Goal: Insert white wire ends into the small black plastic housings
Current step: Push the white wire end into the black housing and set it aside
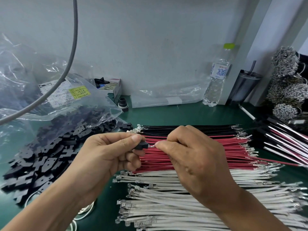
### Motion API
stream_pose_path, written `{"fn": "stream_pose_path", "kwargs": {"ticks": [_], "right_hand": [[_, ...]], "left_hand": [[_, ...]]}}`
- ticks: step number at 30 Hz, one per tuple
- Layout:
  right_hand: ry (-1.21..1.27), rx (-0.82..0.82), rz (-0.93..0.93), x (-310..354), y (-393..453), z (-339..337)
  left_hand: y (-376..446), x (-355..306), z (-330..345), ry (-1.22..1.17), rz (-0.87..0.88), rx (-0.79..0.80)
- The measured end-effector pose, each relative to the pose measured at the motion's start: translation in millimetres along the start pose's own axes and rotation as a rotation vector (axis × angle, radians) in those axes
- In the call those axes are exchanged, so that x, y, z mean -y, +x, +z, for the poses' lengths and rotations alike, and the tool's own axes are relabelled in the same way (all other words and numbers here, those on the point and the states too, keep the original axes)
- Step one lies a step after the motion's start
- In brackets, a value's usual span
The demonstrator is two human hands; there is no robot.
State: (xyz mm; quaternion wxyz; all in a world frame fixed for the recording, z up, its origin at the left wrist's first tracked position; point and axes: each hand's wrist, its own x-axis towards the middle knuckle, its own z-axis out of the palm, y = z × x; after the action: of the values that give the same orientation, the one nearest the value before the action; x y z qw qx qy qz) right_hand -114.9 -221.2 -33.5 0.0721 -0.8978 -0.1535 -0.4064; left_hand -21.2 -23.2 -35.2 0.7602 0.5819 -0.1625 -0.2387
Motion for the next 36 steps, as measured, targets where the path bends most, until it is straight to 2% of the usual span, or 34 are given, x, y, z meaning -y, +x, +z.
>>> {"fn": "stream_pose_path", "kwargs": {"ticks": [4,8,11,15,17,22,26,36], "right_hand": [[0.038,0.018,0.063,0.8,-2.6,4.2],[0.081,0.033,0.106,1.1,-3.3,4.9],[0.118,0.004,0.117,6.7,-1.5,4.6],[0.127,-0.030,0.147,11.5,0.4,4.4],[0.166,-0.018,0.180,10.4,0.2,4.3],[0.244,0.020,0.271,6.9,-0.1,1.1],[0.159,0.074,0.244,5.7,1.1,-3.1],[0.239,0.094,0.228,6.8,0.1,-4.5]], "left_hand": [[-3.4,-1.4,5.1,0.062,0.049,-0.012],[-5.9,1.3,12.7,0.162,0.161,-0.089],[-4.9,3.9,14.3,0.069,0.159,-0.111],[-4.8,6.0,15.7,-0.003,0.117,-0.064],[-5.7,6.6,15.2,0.109,0.175,-0.073],[-7.3,6.9,9.9,0.492,0.442,-0.056],[-6.8,8.0,10.5,0.434,0.399,-0.060],[-8.5,7.1,13.2,0.357,0.322,0.012]]}}
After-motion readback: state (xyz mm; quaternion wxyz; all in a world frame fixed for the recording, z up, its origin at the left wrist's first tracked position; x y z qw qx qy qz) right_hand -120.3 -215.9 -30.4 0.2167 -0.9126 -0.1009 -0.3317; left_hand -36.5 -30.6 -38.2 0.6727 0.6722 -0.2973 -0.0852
